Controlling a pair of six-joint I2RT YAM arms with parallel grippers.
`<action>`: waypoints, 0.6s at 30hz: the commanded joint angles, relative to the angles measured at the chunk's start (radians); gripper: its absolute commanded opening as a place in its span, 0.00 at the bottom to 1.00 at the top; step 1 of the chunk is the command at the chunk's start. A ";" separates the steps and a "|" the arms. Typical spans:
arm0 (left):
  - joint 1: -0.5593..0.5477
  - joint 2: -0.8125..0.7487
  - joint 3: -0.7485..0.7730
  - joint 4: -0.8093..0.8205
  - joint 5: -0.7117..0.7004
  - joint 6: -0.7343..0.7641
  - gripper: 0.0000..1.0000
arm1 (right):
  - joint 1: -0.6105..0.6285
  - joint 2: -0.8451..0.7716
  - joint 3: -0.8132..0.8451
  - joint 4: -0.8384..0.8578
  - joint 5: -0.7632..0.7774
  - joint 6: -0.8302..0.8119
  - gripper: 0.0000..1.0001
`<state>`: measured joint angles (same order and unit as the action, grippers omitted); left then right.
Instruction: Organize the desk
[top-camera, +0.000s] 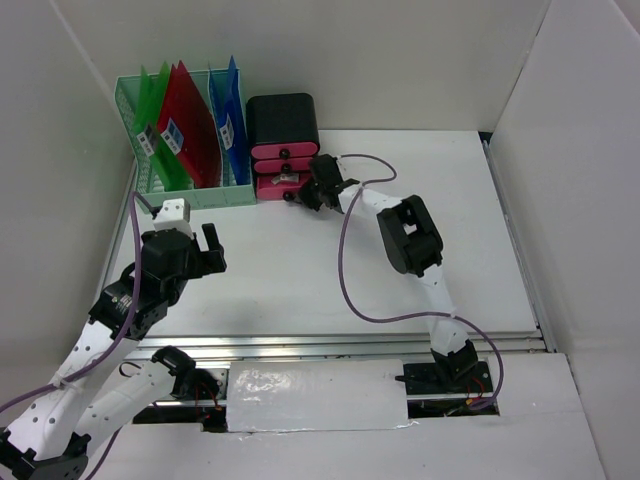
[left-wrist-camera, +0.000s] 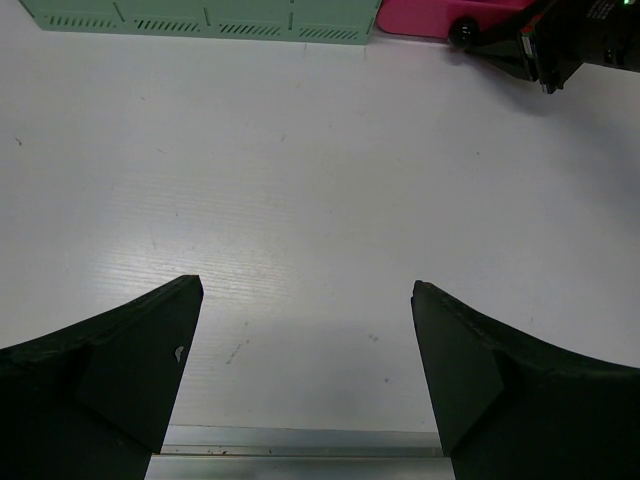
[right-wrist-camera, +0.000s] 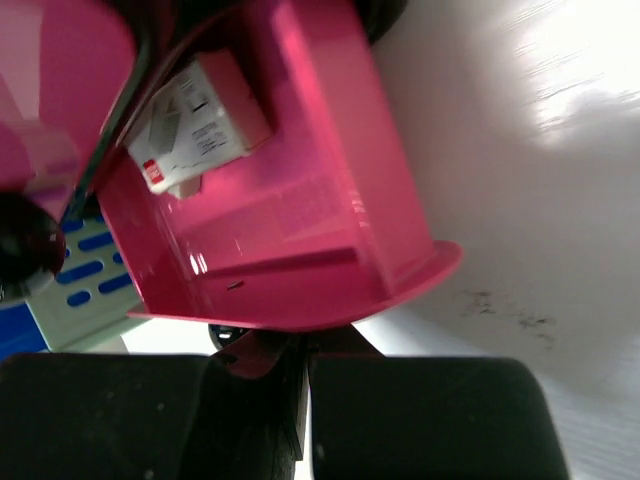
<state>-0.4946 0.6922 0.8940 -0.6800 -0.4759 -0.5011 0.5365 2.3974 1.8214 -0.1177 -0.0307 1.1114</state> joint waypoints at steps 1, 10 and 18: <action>-0.004 0.000 -0.003 0.028 -0.004 0.006 1.00 | -0.016 0.009 0.041 0.072 0.006 0.044 0.00; -0.005 0.007 -0.003 0.028 -0.004 0.006 1.00 | -0.041 0.065 0.119 0.101 -0.011 0.083 0.00; -0.004 0.006 -0.004 0.030 -0.001 0.007 1.00 | -0.047 0.092 0.066 0.248 -0.026 0.205 0.00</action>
<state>-0.4946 0.7025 0.8940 -0.6800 -0.4747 -0.5007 0.4961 2.4786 1.8912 -0.0063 -0.0566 1.2480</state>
